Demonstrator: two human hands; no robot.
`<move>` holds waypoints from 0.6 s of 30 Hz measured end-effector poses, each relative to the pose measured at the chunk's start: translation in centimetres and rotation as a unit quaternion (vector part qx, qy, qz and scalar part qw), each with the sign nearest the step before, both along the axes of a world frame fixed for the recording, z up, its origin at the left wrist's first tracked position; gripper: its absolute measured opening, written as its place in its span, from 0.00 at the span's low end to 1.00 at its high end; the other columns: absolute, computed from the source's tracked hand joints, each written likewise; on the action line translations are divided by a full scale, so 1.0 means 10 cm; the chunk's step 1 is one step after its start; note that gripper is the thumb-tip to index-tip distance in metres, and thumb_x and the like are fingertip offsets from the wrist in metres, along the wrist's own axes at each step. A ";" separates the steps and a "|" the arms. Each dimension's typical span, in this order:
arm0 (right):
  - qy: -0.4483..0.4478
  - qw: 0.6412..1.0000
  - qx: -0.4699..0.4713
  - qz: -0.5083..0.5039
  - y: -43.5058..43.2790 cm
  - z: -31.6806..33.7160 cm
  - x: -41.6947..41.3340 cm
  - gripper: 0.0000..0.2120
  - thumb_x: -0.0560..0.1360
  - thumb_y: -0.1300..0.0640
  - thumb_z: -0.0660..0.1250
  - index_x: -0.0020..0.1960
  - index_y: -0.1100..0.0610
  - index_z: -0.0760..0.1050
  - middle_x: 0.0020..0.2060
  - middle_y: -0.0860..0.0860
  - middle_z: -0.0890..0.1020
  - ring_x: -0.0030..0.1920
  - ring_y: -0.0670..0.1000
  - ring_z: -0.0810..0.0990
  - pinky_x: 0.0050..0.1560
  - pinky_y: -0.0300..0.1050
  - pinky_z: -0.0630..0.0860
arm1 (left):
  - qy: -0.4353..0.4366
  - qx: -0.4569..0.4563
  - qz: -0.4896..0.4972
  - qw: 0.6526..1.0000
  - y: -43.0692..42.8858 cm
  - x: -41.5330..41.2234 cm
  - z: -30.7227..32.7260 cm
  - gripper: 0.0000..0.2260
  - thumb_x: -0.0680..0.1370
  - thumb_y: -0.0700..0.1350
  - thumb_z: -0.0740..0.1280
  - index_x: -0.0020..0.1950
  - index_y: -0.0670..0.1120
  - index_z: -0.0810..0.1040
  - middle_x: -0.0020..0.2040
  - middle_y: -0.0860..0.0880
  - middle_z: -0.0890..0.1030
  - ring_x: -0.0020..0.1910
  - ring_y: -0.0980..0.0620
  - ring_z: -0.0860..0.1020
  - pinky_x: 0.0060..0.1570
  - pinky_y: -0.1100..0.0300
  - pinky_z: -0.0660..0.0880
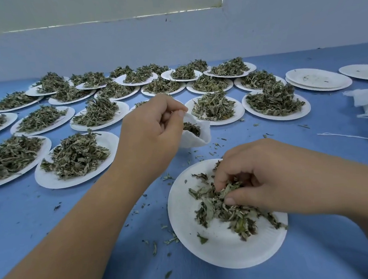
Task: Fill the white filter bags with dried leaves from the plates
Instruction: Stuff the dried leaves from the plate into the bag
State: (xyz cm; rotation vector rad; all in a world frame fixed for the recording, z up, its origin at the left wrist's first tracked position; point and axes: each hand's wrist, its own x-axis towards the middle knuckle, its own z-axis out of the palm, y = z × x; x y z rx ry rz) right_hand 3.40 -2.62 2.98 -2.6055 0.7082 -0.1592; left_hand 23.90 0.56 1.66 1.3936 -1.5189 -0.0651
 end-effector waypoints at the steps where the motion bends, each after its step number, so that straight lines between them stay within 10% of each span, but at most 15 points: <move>1: 0.003 1.000 0.001 0.002 -0.01 0.01 0.00 0.09 0.71 0.44 0.71 0.50 0.37 0.76 0.45 0.34 0.76 0.45 0.31 0.73 0.40 0.30 0.66 | -0.001 0.000 -0.001 1.000 0.00 0.00 0.00 0.05 0.80 0.39 0.64 0.48 0.44 0.80 0.31 0.39 0.72 0.27 0.56 0.63 0.28 0.68 0.62; 18: -0.028 0.999 0.011 -0.011 -0.08 0.03 -0.05 0.09 0.71 0.43 0.70 0.51 0.37 0.78 0.46 0.33 0.77 0.47 0.34 0.75 0.42 0.31 0.67 | -0.023 -0.001 -0.001 1.000 0.01 -0.02 -0.01 0.06 0.79 0.38 0.65 0.47 0.45 0.80 0.31 0.43 0.72 0.26 0.56 0.65 0.28 0.71 0.61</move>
